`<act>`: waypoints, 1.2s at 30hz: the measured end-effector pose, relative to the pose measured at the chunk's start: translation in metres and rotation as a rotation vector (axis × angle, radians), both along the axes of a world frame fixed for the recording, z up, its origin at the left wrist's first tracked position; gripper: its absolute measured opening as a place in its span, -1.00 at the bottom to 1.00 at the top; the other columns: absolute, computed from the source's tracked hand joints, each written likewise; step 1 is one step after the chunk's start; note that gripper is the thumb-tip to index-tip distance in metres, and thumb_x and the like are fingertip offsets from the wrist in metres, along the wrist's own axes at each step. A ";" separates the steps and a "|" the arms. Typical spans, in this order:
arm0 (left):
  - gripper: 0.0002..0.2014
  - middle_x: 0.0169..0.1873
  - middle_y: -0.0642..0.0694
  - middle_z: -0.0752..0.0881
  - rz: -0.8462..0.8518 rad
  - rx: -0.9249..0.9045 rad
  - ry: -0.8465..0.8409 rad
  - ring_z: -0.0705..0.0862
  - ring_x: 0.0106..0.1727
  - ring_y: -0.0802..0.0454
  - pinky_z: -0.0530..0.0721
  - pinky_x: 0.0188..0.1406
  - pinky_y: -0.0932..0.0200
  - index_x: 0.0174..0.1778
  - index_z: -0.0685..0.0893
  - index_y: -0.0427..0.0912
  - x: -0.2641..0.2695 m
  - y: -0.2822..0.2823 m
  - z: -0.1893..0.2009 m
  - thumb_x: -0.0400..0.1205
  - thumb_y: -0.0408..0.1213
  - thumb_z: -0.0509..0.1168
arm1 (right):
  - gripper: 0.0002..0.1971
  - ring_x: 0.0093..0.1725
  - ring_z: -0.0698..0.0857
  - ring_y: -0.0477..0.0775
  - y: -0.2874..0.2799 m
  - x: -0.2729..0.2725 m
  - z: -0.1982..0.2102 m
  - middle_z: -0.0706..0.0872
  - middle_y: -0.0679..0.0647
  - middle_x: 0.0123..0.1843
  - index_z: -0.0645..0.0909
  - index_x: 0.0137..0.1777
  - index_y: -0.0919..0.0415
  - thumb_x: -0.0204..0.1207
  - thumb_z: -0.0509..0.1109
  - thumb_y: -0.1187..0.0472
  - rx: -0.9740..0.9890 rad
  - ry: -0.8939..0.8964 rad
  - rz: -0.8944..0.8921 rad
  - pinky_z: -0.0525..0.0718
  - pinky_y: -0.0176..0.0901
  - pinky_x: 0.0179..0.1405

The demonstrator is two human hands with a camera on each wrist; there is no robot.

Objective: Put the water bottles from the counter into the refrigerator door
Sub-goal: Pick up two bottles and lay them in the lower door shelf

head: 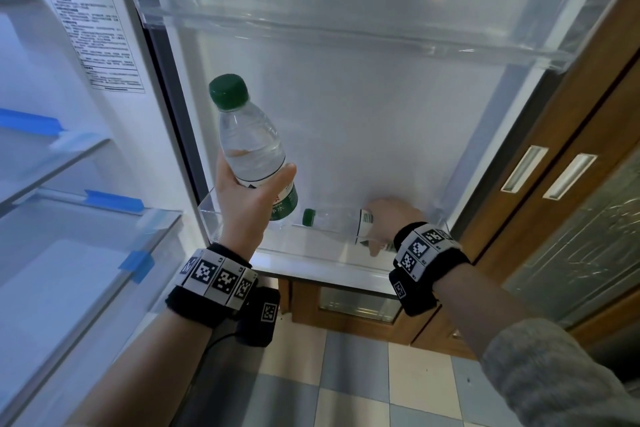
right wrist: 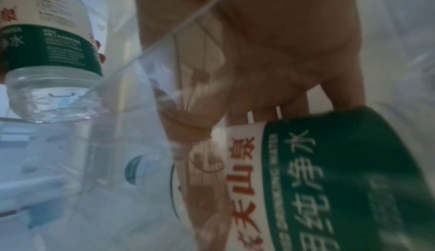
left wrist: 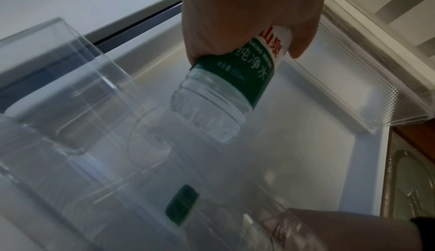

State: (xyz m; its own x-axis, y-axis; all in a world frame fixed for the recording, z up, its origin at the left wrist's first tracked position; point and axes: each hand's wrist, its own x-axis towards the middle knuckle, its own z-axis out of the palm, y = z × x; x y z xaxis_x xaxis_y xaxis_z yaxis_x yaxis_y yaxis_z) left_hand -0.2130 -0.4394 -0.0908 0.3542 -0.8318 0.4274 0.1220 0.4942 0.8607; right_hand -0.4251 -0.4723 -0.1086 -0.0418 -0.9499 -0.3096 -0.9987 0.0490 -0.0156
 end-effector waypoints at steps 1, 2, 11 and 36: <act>-0.49 -0.15 0.17 0.66 0.001 0.002 -0.007 0.71 -0.17 0.36 0.66 -0.21 0.42 -0.03 0.54 0.18 0.000 -0.001 0.000 0.17 -0.20 0.58 | -0.54 0.06 0.72 0.16 0.000 0.000 0.001 0.74 0.04 0.02 0.63 0.08 0.11 0.21 0.69 0.12 0.008 0.009 0.008 0.63 -0.06 -0.05; -0.49 -0.15 0.18 0.66 0.003 0.005 -0.016 0.71 -0.15 0.34 0.66 -0.19 0.41 -0.03 0.54 0.21 -0.001 -0.001 -0.001 0.15 -0.14 0.57 | -0.55 0.05 0.72 0.15 0.000 0.000 0.002 0.75 0.03 0.02 0.64 0.09 0.12 0.23 0.69 0.09 0.011 0.018 0.012 0.64 -0.06 -0.04; -0.51 -0.24 0.15 0.63 0.113 -0.091 -0.403 0.66 -0.30 0.23 0.71 -0.35 0.24 0.00 0.48 0.10 0.009 -0.007 0.008 0.28 -0.15 0.60 | -0.60 0.25 0.63 0.08 0.004 0.006 0.009 0.68 -0.01 0.26 0.61 0.31 0.06 0.55 0.36 -0.10 -0.381 -0.285 0.096 0.59 0.02 0.24; -0.31 0.18 -0.02 0.72 0.098 -0.089 -1.518 0.66 0.21 -0.13 0.46 0.32 -0.09 0.31 0.62 -0.01 0.048 -0.040 -0.028 0.25 0.03 0.63 | -0.67 -0.13 0.84 0.24 0.024 0.046 0.014 0.80 0.18 0.01 0.66 0.27 0.33 0.68 0.30 0.11 -0.020 -1.373 -0.016 0.75 -0.07 -0.19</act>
State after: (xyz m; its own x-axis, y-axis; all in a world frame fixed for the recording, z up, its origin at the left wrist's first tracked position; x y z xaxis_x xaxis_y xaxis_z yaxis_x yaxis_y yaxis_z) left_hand -0.1652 -0.4794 -0.1191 -0.4021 -0.7843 0.4724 -0.8576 0.5034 0.1058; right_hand -0.3793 -0.4479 -0.0944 0.2733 -0.9570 -0.0969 -0.1797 0.0482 -0.9825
